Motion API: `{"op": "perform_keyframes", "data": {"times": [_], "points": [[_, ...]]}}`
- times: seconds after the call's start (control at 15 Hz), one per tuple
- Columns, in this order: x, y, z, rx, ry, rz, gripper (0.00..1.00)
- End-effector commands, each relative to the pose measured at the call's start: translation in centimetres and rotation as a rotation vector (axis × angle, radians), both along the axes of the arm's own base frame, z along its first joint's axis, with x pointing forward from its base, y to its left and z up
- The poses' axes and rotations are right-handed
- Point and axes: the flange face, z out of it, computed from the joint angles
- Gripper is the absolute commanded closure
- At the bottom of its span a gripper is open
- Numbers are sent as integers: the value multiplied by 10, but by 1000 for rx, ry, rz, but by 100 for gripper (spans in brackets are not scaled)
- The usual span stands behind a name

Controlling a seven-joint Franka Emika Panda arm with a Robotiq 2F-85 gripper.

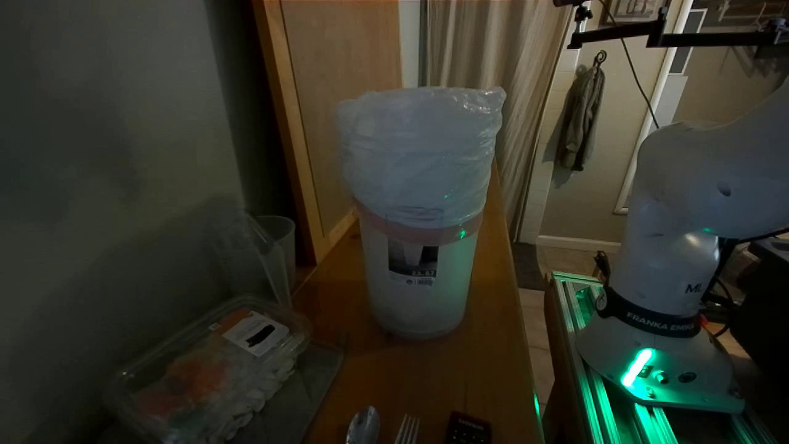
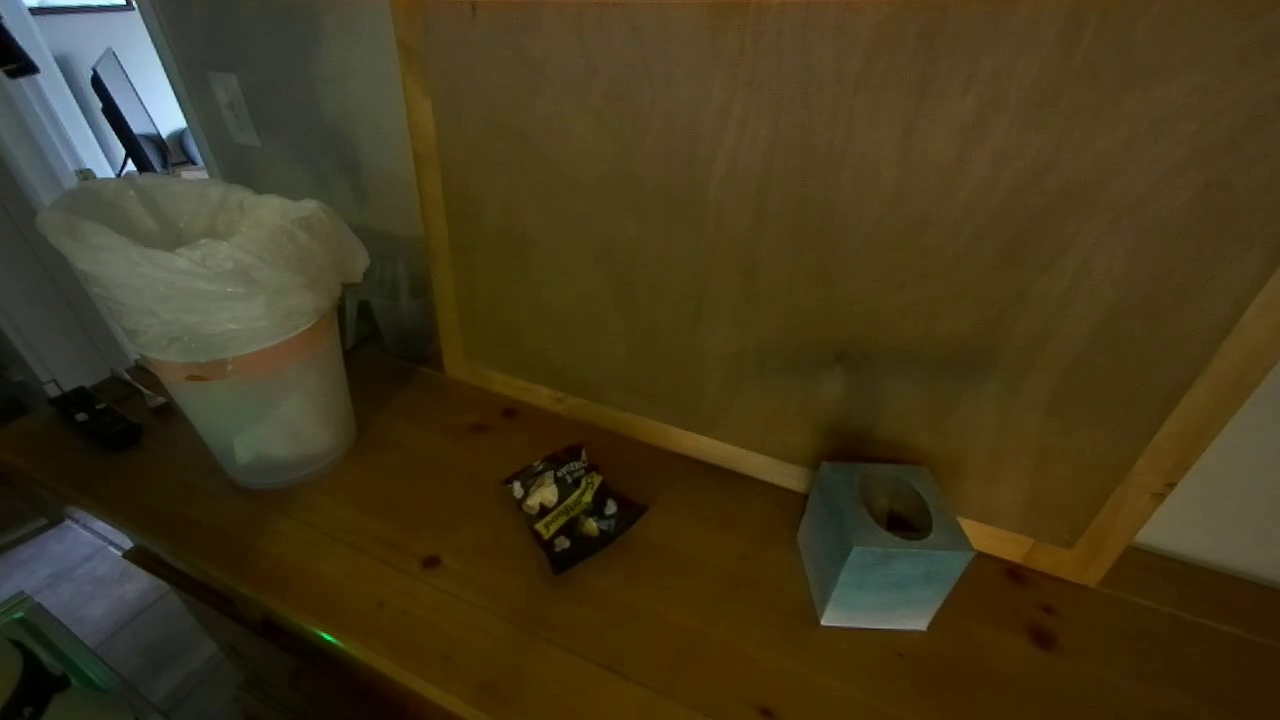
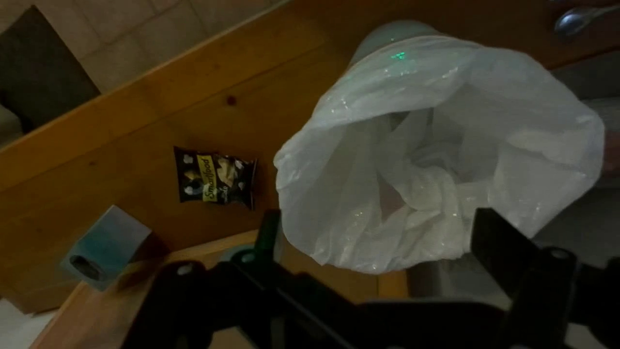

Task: Correct the bin's position

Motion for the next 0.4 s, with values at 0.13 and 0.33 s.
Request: {"op": "perform_keyframes", "data": {"times": [0.13, 0.33], "points": [[9, 2, -10, 51, -22, 31, 0], [12, 1, -17, 61, -21, 37, 0]]}}
